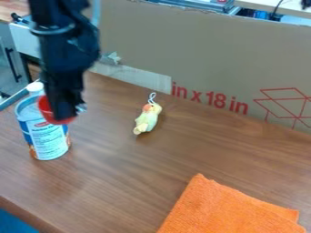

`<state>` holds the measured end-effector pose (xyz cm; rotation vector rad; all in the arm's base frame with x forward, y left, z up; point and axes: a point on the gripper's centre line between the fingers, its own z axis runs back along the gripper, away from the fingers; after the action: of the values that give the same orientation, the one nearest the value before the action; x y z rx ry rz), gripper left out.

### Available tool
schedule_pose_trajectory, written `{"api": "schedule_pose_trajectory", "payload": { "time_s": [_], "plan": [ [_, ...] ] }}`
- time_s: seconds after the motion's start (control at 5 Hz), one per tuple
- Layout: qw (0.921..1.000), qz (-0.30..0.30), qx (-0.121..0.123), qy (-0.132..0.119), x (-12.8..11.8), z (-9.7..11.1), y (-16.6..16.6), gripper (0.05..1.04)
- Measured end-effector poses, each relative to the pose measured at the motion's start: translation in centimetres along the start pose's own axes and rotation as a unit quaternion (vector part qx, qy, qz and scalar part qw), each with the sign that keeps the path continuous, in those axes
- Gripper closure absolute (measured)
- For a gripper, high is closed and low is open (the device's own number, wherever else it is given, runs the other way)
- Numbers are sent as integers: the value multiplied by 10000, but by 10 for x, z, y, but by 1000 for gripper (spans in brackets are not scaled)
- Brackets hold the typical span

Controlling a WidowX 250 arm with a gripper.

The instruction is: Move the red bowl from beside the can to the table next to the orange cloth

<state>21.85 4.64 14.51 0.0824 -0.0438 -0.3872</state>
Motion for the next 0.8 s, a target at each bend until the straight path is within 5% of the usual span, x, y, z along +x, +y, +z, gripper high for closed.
{"api": "schedule_pose_trajectory", "payload": {
  "time_s": [0.4,0.6,0.8],
  "plan": [
    [9875,-861,-847,1010,27,-85,-45,998],
    [9847,-1215,-763,989,42,-107,-61,999],
    [9869,-1248,-630,810,46,-109,-65,999]
  ]
}}
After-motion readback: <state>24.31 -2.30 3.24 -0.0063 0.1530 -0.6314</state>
